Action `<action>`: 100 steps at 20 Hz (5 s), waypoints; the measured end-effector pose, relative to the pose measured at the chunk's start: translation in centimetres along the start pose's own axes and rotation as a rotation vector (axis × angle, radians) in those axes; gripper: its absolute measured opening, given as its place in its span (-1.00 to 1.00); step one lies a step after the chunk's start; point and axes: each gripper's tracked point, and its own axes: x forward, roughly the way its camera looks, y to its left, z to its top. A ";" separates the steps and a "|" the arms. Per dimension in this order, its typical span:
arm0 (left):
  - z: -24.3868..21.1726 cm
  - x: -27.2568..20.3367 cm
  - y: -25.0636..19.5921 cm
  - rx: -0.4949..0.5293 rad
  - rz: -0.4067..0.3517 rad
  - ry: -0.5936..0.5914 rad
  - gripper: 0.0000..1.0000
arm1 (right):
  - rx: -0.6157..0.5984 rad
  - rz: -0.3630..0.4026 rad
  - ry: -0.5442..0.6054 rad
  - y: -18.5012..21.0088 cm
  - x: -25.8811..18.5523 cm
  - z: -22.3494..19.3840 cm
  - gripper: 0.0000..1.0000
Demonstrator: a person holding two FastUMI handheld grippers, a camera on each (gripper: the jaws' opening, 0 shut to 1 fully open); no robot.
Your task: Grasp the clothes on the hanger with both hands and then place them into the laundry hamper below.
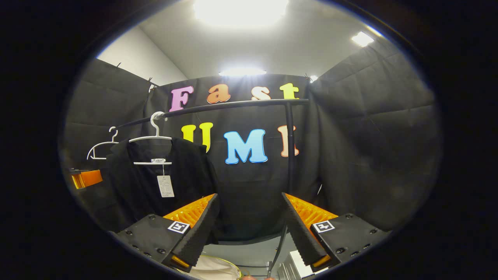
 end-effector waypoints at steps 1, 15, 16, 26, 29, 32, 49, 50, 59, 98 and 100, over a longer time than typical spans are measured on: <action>0.0 0.7 0.1 -0.005 0.015 0.006 0.87 | 0.000 0.009 0.003 -0.1 0.9 -0.3 0.98; -1.7 10.0 -0.8 -0.022 0.205 0.069 0.87 | 0.042 0.146 0.053 -0.5 9.0 -3.8 0.96; -1.9 10.5 -0.9 -0.028 0.222 0.071 0.87 | 0.042 0.162 0.056 -0.4 9.4 -3.9 0.86; -3.5 15.3 0.1 -0.008 0.400 0.103 0.87 | 0.054 0.268 0.105 0.6 13.5 -6.2 0.86; -3.6 16.5 0.8 0.007 0.443 0.107 0.87 | 0.052 0.277 0.110 1.1 14.6 -6.4 0.96; -3.8 17.2 1.5 0.030 0.468 0.118 0.88 | 0.050 0.278 0.118 1.0 15.5 -6.7 0.95; -0.1 14.2 -1.2 0.022 0.129 0.104 -0.99 | -0.031 0.452 0.159 13.3 17.8 -7.4 0.96; 0.4 13.9 -1.7 0.010 0.100 0.102 -0.98 | -0.022 0.458 0.158 14.4 18.2 -6.9 0.96; 1.8 12.3 -0.7 -0.040 -0.008 0.102 -0.98 | -0.026 0.438 0.083 21.5 20.6 -2.3 0.86; 5.2 9.0 0.0 -0.100 -0.169 -0.088 -0.99 | 0.131 0.429 -0.051 16.6 29.0 0.3 -1.00; 5.7 8.7 0.8 -0.097 -0.160 -0.102 -0.99 | 0.137 0.399 -0.074 15.4 29.6 1.2 -0.96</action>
